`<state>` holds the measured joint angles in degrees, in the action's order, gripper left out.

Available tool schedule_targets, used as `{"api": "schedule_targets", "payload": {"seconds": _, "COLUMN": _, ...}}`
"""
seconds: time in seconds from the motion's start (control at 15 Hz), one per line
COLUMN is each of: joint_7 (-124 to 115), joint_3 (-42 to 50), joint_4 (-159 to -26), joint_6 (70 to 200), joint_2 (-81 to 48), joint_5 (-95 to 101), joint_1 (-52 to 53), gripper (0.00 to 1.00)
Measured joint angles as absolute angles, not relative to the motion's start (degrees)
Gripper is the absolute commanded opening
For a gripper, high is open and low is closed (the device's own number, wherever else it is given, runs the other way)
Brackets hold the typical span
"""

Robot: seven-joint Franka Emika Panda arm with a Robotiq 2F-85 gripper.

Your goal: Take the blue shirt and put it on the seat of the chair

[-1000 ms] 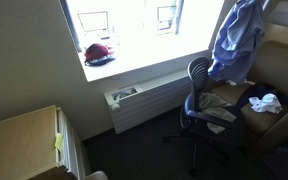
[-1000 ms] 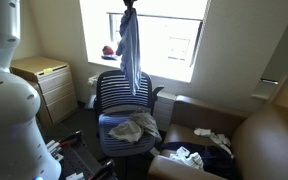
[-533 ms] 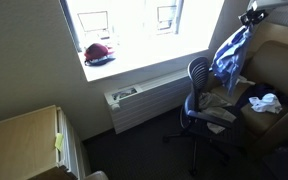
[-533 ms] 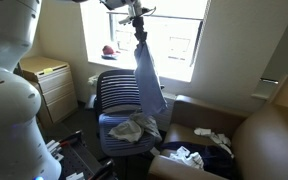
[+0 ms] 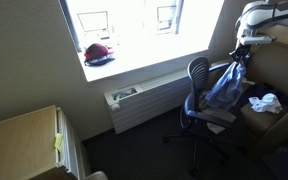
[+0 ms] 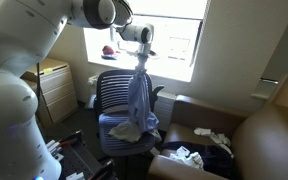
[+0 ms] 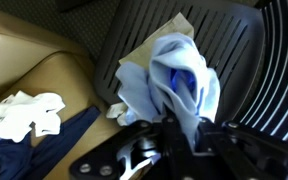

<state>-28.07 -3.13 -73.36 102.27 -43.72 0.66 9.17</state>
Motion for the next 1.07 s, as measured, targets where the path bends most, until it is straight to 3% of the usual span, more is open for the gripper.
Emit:
{"api": "schedule_targets", "payload": {"seconds": 0.4, "joint_7": -18.9, "joint_3": -8.1, "joint_4": -74.8, "joint_6": 102.1, "joint_2": -49.0, "joint_5": -9.7, "joint_1": 10.4, "gripper": 0.04}}
{"api": "schedule_targets", "payload": {"seconds": 0.47, "joint_7": -17.9, "joint_3": -9.0, "joint_4": -75.1, "joint_6": 102.0, "joint_2": -49.7, "joint_5": -11.5, "joint_1": 10.6, "gripper": 0.35}}
{"api": "schedule_targets", "payload": {"seconds": 0.53, "joint_7": -17.3, "joint_3": -9.8, "joint_4": -75.4, "joint_6": 102.1, "joint_2": -50.8, "joint_5": -13.8, "joint_1": 10.7, "gripper": 0.11}}
{"api": "schedule_targets", "payload": {"seconds": 0.73, "joint_7": -17.3, "joint_3": -9.4, "joint_4": -75.2, "joint_6": 102.2, "joint_2": -51.7, "joint_5": -14.1, "joint_1": 11.3, "gripper": 0.32}}
{"api": "schedule_targets", "payload": {"seconds": 1.07, "joint_7": -17.3, "joint_3": -9.2, "joint_4": -74.7, "joint_6": 102.2, "joint_2": -51.4, "joint_5": -14.1, "joint_1": 11.3, "gripper": 0.35}}
